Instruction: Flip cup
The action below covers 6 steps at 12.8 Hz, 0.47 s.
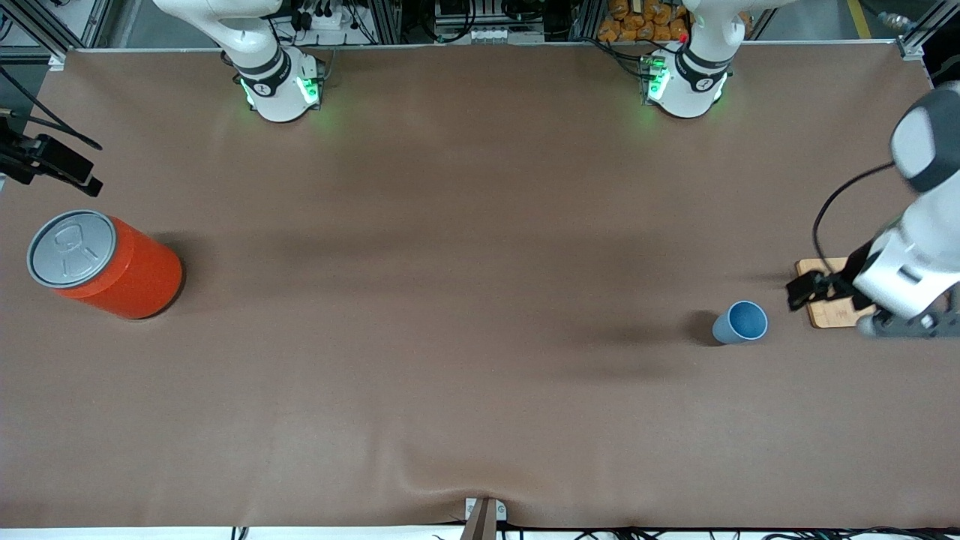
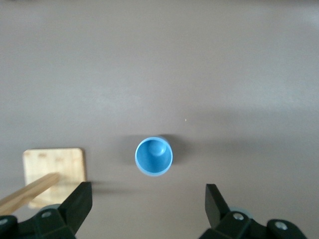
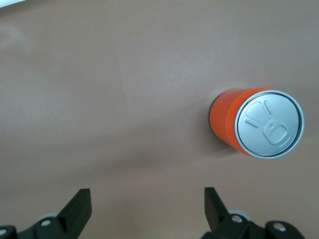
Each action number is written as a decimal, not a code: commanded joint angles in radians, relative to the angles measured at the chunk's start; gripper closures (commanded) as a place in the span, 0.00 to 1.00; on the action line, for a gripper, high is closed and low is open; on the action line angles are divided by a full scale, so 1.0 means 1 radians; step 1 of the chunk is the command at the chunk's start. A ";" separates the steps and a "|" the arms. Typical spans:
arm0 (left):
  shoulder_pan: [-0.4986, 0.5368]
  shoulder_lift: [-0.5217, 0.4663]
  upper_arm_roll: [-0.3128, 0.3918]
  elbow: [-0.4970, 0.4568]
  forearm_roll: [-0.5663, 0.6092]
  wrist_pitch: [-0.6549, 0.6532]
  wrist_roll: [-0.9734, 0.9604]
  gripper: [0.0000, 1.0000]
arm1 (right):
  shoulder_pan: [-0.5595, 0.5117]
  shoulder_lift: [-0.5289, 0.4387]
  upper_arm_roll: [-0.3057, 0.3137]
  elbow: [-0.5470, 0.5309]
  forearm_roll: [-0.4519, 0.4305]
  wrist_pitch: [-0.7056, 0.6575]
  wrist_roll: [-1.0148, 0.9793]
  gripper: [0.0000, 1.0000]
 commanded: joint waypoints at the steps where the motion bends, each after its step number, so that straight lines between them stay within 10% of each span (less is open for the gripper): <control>1: 0.000 -0.077 -0.016 -0.004 0.014 -0.065 -0.004 0.00 | -0.010 -0.019 0.005 -0.013 -0.008 -0.008 -0.011 0.00; 6: -0.030 -0.206 -0.016 -0.036 0.003 -0.205 0.005 0.00 | -0.010 -0.019 0.005 -0.013 -0.008 -0.008 -0.009 0.00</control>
